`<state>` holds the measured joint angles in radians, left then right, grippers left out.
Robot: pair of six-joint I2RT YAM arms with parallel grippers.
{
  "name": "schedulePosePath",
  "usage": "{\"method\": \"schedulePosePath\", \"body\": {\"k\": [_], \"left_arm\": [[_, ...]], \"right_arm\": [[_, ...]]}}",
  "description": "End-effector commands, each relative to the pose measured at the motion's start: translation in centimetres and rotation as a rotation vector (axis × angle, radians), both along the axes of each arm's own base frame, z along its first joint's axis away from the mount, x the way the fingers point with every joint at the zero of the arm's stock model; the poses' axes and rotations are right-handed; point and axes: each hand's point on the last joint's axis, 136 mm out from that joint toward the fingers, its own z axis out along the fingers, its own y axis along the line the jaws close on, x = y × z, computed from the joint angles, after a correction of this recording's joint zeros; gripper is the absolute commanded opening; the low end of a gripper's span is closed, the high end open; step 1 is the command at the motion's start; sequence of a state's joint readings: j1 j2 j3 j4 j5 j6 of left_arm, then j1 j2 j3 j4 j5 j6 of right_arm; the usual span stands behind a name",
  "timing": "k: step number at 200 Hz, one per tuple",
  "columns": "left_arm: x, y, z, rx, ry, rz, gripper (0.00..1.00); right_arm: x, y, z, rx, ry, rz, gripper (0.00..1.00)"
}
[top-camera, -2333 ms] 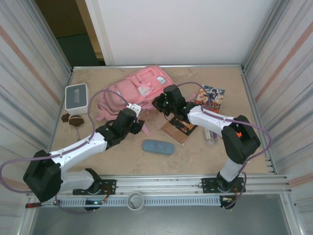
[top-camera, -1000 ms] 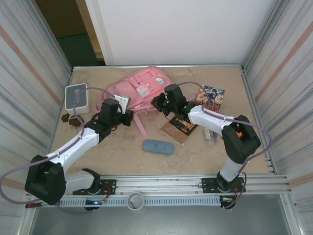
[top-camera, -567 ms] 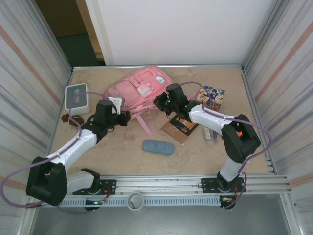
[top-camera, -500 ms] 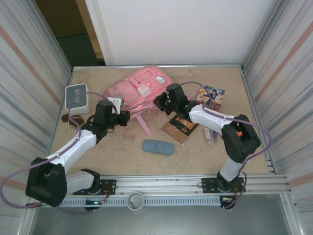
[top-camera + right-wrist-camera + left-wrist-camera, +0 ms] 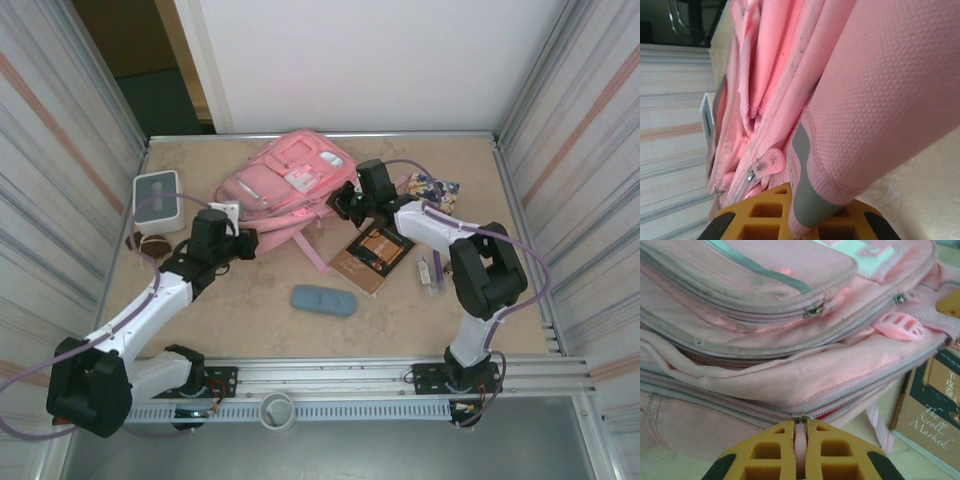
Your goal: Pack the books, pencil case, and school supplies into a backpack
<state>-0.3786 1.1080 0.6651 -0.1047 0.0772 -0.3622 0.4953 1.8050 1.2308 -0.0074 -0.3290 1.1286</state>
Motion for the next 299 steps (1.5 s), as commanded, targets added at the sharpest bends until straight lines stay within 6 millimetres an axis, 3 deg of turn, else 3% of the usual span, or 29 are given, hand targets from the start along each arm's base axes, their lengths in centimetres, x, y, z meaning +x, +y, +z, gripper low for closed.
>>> {"method": "schedulePosePath", "body": {"k": [1,37,67,88,120,151,164,195,225,258,282,299], "left_arm": [[0.4,-2.2,1.4,-0.031,-0.006,-0.032,0.00],[1.3,-5.4,2.2,-0.063,-0.025,-0.063,0.00],[1.7,-7.3,2.4,-0.058,-0.030,-0.092,0.00],[1.7,-8.2,2.3,-0.066,-0.027,-0.111,0.00],[1.5,-8.9,2.0,-0.061,-0.022,-0.139,0.00],[1.1,-9.1,1.9,-0.059,-0.022,-0.149,0.00],[0.9,-9.1,1.8,-0.056,-0.023,-0.154,0.00],[0.2,-7.8,1.5,-0.018,-0.029,-0.130,0.00],[0.0,-4.0,0.9,0.051,-0.044,-0.041,0.00],[0.3,0.0,-0.2,0.046,-0.018,0.044,0.00],[0.3,-0.5,0.5,0.033,-0.024,0.008,0.00],[0.4,-1.3,1.1,-0.012,-0.030,-0.017,0.00]], "right_arm": [[3.3,-1.3,0.2,-0.028,-0.040,0.033,0.13],[5.4,-3.0,-0.8,-0.074,0.000,0.104,0.37],[3.1,-4.6,-1.8,-0.106,0.028,0.106,0.55],[0.4,-3.3,-2.2,-0.035,0.052,0.126,0.74],[-2.8,0.8,-2.5,0.017,0.066,0.181,0.81],[-3.2,3.6,-3.8,0.029,0.071,0.177,0.80],[-2.7,4.4,-4.2,0.048,0.075,0.172,0.74],[-1.5,3.6,-4.8,0.001,0.069,0.161,0.32],[-0.4,-0.3,-4.4,-0.039,0.056,0.119,0.08],[0.7,-3.6,-3.1,-0.058,0.031,0.103,0.09],[1.5,-4.3,-2.3,-0.074,0.014,0.134,0.15],[1.2,-4.9,-1.8,-0.152,-0.024,0.190,0.30]]}}
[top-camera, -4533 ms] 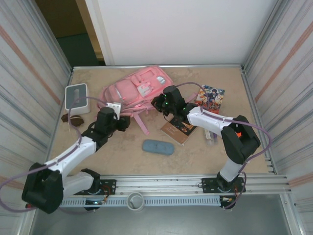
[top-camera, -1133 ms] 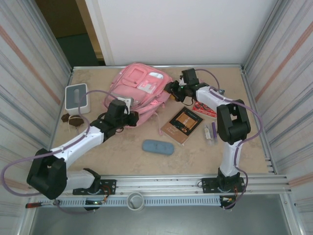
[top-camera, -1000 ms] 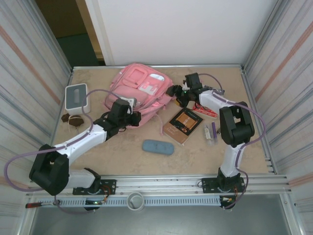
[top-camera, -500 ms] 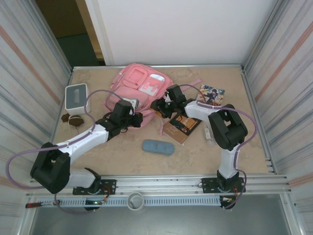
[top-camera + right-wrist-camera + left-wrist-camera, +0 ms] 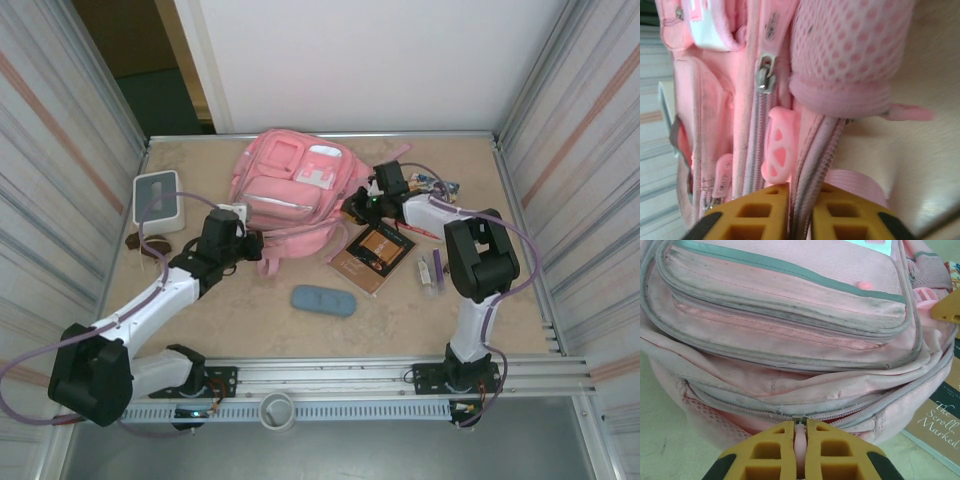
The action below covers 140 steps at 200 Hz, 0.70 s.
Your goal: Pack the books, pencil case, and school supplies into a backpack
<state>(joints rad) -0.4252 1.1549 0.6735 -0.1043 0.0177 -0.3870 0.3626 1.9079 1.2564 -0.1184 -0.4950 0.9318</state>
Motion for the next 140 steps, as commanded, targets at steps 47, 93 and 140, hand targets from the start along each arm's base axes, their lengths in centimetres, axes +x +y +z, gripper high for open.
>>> {"method": "schedulePosePath", "body": {"k": [47,93,140], "left_arm": [[0.2,-2.9,5.6,-0.141,-0.088,-0.136,0.00],[0.1,-4.2,8.6,-0.233,-0.111,-0.209,0.00],[0.0,-4.3,8.9,-0.240,-0.103,-0.214,0.00]], "right_arm": [[-4.2,-2.3,7.8,-0.524,-0.530,0.388,0.82],[-8.8,5.3,8.7,-0.652,-0.835,0.750,0.98],[-9.0,10.8,6.7,-0.689,-0.905,0.898,0.95]]}}
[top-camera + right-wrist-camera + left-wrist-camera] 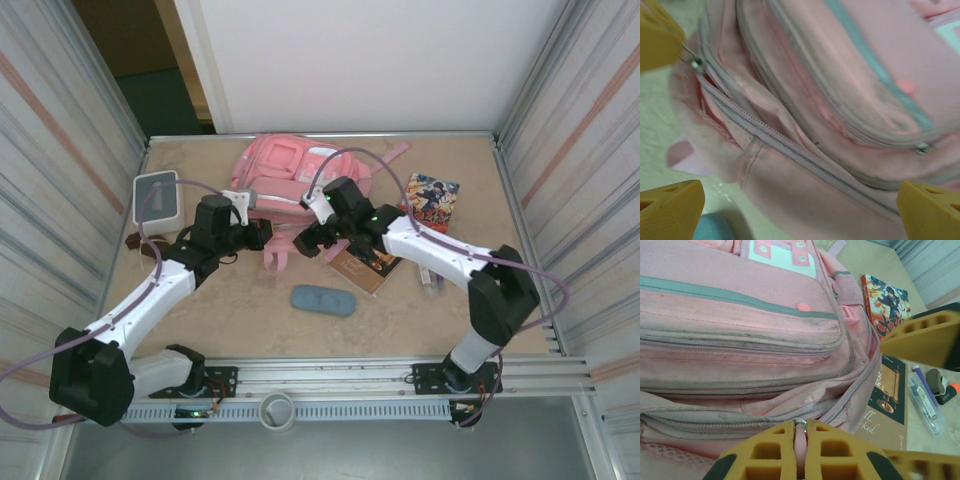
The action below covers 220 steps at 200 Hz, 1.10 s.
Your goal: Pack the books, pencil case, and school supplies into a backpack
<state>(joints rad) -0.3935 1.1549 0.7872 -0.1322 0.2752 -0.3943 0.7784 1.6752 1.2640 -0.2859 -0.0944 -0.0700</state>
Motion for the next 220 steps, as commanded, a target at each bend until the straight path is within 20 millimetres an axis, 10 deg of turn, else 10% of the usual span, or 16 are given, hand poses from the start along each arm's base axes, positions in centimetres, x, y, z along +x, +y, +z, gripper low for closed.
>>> {"method": "schedulePosePath", "body": {"k": [1,25,66,109,159,220], "left_arm": [[0.1,-0.8,4.1,-0.069,-0.086,-0.035,0.00],[0.1,-0.4,3.3,-0.050,-0.071,-0.018,0.00],[0.4,0.7,2.2,-0.018,-0.054,0.027,0.00],[0.9,4.7,0.9,0.068,-0.043,0.188,0.00],[1.0,10.1,-0.6,0.170,-0.030,0.397,0.00],[0.6,3.7,1.5,0.036,-0.062,0.178,0.00]], "right_arm": [[1.3,1.6,-0.2,-0.073,-0.099,0.060,0.95],[2.0,2.0,-1.1,-0.098,-0.107,0.066,0.85],[1.9,0.5,-2.7,-0.182,-0.103,0.067,0.33],[2.0,-3.4,-2.9,-0.191,-0.081,-0.014,0.03],[2.7,-6.0,-2.0,-0.134,-0.073,-0.080,0.00],[3.8,-8.1,-0.3,-0.108,-0.021,-0.209,0.28]]}}
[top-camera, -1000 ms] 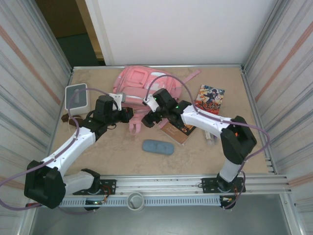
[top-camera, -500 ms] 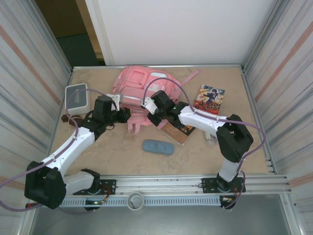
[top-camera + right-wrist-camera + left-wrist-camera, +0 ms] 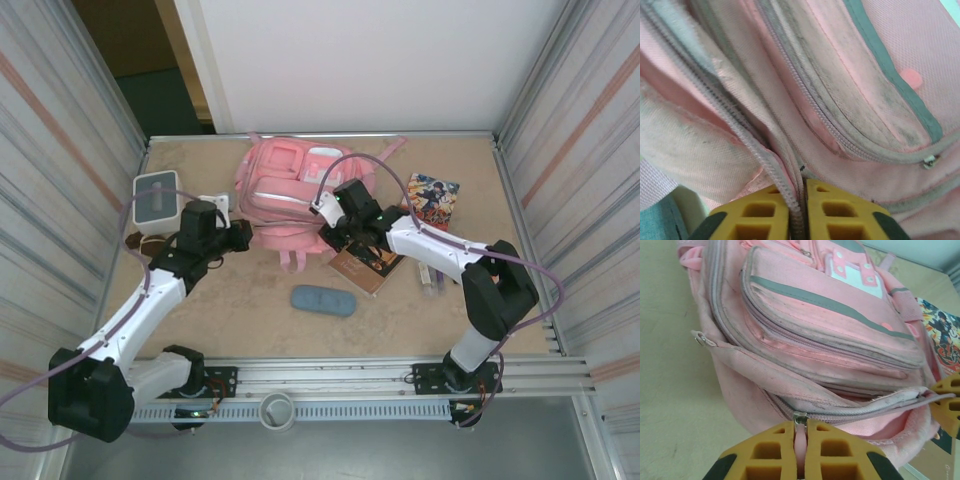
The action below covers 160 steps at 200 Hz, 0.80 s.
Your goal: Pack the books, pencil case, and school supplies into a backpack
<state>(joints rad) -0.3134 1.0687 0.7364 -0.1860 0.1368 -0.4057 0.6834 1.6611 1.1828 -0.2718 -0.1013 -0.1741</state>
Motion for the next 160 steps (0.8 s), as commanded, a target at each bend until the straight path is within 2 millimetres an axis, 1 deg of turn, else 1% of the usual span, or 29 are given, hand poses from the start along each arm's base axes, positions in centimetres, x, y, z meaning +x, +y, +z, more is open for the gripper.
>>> {"method": "schedulePosePath", "body": {"k": [1,17,33,43,56,66,88,109,125,137,146,154,160], "left_arm": [[0.3,-1.7,2.4,-0.030,-0.061,-0.028,0.00],[0.0,-3.5,3.1,-0.052,-0.073,-0.072,0.00],[-0.2,-4.8,3.5,-0.071,-0.076,-0.114,0.00],[-0.4,-5.4,3.7,-0.079,-0.075,-0.133,0.00],[-0.6,-6.0,3.9,-0.082,-0.078,-0.150,0.00],[-0.8,-6.3,3.9,-0.084,-0.077,-0.160,0.00],[-1.0,-6.5,4.1,-0.091,-0.078,-0.170,0.00],[-1.2,-6.4,4.3,-0.095,-0.082,-0.173,0.00],[-1.3,-6.4,4.2,-0.091,-0.079,-0.172,0.00],[-1.3,-6.3,4.1,-0.087,-0.076,-0.171,0.00],[-1.4,-6.2,4.2,-0.085,-0.080,-0.169,0.00],[-1.4,-6.0,4.2,-0.077,-0.084,-0.162,0.00],[-1.4,-5.9,4.1,-0.070,-0.083,-0.157,0.00]], "right_arm": [[2.0,-3.9,2.3,-0.029,-0.016,-0.194,0.29],[0.9,-3.9,3.8,0.019,-0.009,-0.175,0.47],[-1.0,-2.2,5.7,0.143,0.015,-0.091,0.62],[-2.0,-0.9,6.8,0.207,0.019,-0.041,0.67],[-2.6,0.9,7.4,0.248,0.009,0.012,0.71],[-2.8,2.3,7.5,0.253,0.002,0.050,0.73],[-2.8,5.1,6.5,0.229,0.009,0.116,0.75],[-2.7,7.3,5.0,0.211,0.025,0.162,0.77],[-2.3,8.2,3.9,0.188,0.028,0.165,0.71],[-2.0,8.5,3.0,0.167,0.032,0.158,0.63],[-1.6,8.2,2.2,0.141,0.027,0.143,0.51],[-1.3,7.8,1.8,0.122,0.021,0.130,0.36],[-1.3,7.5,1.5,0.109,0.018,0.122,0.27]]}}
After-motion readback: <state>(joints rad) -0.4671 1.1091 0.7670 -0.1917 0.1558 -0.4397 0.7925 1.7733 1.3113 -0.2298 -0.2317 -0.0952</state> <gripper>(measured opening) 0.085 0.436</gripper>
